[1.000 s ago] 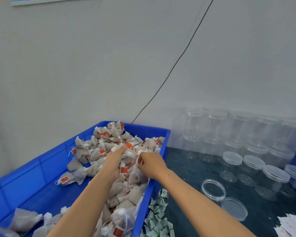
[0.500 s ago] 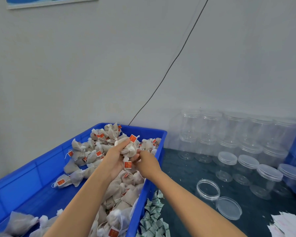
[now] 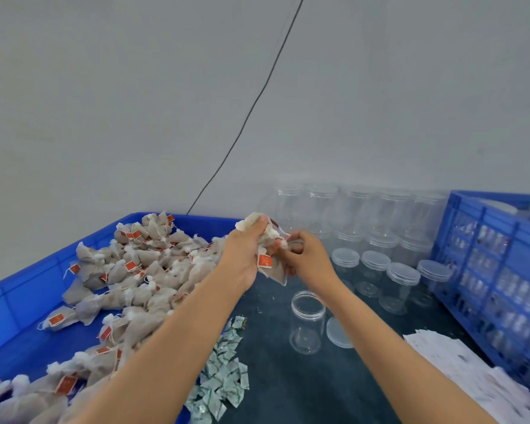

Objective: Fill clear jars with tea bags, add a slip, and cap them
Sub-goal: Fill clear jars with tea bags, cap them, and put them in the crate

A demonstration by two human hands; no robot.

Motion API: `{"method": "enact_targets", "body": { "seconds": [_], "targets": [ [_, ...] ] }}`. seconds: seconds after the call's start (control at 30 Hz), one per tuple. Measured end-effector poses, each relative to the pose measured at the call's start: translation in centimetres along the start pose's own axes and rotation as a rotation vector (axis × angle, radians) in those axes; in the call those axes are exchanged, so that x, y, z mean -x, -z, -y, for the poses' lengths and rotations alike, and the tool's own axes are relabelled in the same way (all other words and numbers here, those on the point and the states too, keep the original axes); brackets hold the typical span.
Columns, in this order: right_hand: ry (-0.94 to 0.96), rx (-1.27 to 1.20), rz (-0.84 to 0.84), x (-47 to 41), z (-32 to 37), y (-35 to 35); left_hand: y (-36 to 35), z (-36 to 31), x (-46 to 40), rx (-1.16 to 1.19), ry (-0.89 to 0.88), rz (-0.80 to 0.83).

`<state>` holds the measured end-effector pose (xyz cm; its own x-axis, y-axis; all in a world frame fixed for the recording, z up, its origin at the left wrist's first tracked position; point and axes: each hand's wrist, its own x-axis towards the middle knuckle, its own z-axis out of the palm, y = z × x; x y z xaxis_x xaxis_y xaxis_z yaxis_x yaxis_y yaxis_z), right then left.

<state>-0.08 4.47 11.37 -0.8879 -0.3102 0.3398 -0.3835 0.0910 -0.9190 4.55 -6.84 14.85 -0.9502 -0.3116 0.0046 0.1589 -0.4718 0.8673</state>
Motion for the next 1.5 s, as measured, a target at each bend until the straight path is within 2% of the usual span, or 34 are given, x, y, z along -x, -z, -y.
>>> {"method": "enact_targets", "body": {
  "seconds": [0.2,0.37,0.57,0.73,0.93,1.2,1.3,1.5],
  "targets": [
    [-0.016,0.058,-0.095,1.4,-1.8,4.9,-2.4,4.5,0.5,-0.231,-0.158,-0.053],
    [-0.029,0.098,-0.142,1.5,-3.4,7.5,-2.0,8.6,0.1,-0.18,-0.175,-0.149],
    [-0.04,-0.009,-0.17,2.2,-5.2,7.5,-1.3,11.0,-1.3,-0.187,-0.266,-0.113],
    [-0.069,-0.125,-0.143,2.3,-6.3,7.4,-1.1,11.9,-3.1,-0.091,-0.228,-0.24],
    [-0.072,-0.113,-0.121,1.8,-6.2,7.2,-0.8,11.2,-4.3,-0.227,-0.201,-0.137],
    [-0.087,0.235,-0.083,1.9,-6.5,6.3,0.6,10.1,-4.7,-0.28,-0.111,-0.044],
    [-0.08,0.376,-0.085,1.9,-6.6,6.1,1.0,9.0,-5.3,-0.266,-0.057,-0.066],
    [-0.034,0.522,-0.018,2.0,-6.5,5.4,1.2,8.7,-5.1,-0.259,-0.066,0.015]
  ]
}}
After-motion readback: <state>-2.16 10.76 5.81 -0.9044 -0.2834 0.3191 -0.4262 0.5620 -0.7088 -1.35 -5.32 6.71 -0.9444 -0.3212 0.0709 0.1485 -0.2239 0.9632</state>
